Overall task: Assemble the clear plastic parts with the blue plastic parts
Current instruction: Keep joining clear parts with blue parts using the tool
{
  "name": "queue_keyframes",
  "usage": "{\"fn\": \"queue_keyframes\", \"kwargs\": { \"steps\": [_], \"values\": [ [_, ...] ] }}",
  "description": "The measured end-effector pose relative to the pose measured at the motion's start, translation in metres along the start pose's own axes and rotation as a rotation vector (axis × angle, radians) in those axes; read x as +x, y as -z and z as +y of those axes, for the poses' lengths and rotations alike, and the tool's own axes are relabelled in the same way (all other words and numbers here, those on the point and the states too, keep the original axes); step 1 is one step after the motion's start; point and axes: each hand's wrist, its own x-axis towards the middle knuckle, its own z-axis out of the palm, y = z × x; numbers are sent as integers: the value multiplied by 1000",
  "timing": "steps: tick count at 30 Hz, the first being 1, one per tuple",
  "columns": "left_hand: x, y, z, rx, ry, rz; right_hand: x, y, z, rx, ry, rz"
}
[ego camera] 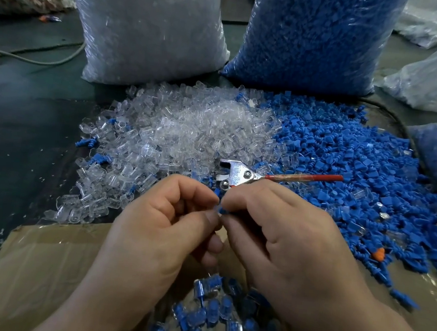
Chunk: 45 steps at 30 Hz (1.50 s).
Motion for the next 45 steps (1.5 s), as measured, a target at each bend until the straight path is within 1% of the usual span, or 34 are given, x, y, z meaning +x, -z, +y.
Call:
{"fn": "queue_keyframes", "kwargs": {
  "steps": [3, 6, 8, 10, 11, 12, 14, 15, 16, 18, 20, 23, 26, 29, 32, 35, 37, 40, 42, 45],
  "values": [
    [-1, 1, 0, 3, -12, -31, 0, 0, -1, -7, -28, -32],
    [0, 1, -3, 107, -53, -50, 1, 2, -2, -12, -40, -98],
    [1, 1, -5, 183, -101, -38, 1, 3, -3, -20, -46, -137],
    [1, 1, -5, 193, -101, -1, 1, 4, -4, -62, -36, -176],
    [2, 1, -4, 164, -83, 23, 1, 5, -3, -118, -28, -158],
    [2, 1, -4, 124, -59, 46, 3, 6, 0, -202, -24, -103],
    [2, 2, 0, 55, 7, 65, 7, 11, 10, -380, -77, 1],
    [2, 2, 3, 36, 39, 75, 10, 15, 16, -463, -145, -20],
    [1, 2, 5, 23, 58, 80, 12, 18, 22, -529, -225, -89],
    [1, 1, 7, 3, 81, 88, 13, 21, 35, -585, -346, -251],
    [1, -1, 9, -23, 90, 97, 13, 19, 45, -609, -359, -327],
    [1, 0, 9, 11, 76, 78, 19, 17, 47, -646, -336, -324],
    [2, 4, 7, 30, 76, 93, 22, 17, 45, -653, -305, -295],
    [4, 6, 4, 50, 35, 108, 23, 19, 44, -638, -305, -241],
    [7, 7, 4, 5, 29, 119, 23, 26, 37, -584, -305, -107],
    [8, 10, 4, -119, 35, 120, 18, 32, 27, -448, -230, 6],
    [9, 14, 0, -87, -28, 163, 14, 34, 20, -395, -147, -15],
    [9, 16, -1, -23, -121, 157, 7, 32, 15, -361, -63, -129],
    [9, 18, -2, 14, -170, 139, 6, 32, 15, -356, -48, -162],
    [9, 21, -5, 92, -227, 122, 5, 32, 16, -357, -54, -164]
  ]
}}
